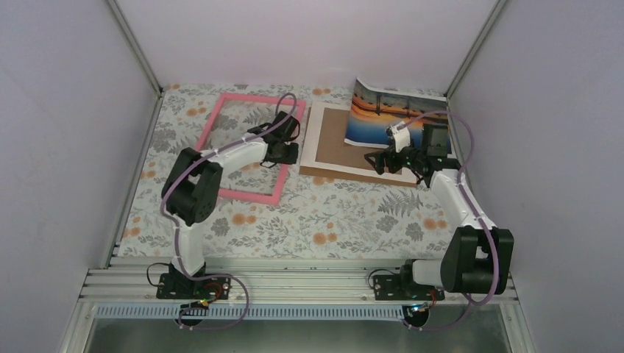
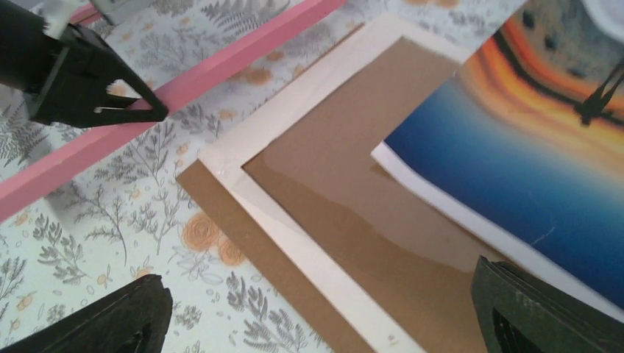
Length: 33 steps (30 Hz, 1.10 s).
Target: Put the photo into the frame
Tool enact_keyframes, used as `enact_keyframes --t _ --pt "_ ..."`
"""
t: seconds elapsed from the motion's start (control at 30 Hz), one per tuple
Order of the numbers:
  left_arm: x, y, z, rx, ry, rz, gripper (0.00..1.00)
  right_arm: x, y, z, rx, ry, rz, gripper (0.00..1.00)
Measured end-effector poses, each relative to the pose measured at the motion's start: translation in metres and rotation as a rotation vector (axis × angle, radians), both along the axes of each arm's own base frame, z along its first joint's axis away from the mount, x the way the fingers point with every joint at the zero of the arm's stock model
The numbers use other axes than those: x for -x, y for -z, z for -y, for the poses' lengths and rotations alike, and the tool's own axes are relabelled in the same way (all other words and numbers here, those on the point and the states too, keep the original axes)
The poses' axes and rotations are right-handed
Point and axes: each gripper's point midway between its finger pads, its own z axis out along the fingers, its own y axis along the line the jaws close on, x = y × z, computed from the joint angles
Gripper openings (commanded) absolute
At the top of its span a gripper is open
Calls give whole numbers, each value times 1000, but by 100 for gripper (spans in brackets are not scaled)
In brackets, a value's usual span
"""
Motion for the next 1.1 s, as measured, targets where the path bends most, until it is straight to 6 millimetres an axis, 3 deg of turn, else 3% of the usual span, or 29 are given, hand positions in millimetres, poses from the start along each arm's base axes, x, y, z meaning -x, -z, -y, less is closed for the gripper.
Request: enact_keyframes --t 0.23,0.4,0.53,0.7,0.83,1.1 --pt "15 -87 3 71 135 114 2 -21 -49 0 29 -29 159 100" --pt "33 -175 14 172 296 258 2 -38 -109 0 74 -54 338 100" --pt "62 -250 29 307 480 384 2 -46 -162 0 116 -72 501 100" --pt "113 -319 45 495 711 484 2 -40 -214 -2 182 -108 713 100" --pt "153 -351 55 656 881 483 2 -28 -257 -5 215 -124 904 100" --pt "213 -372 62 934 1124 345 2 -6 -328 -12 220 -152 1172 100"
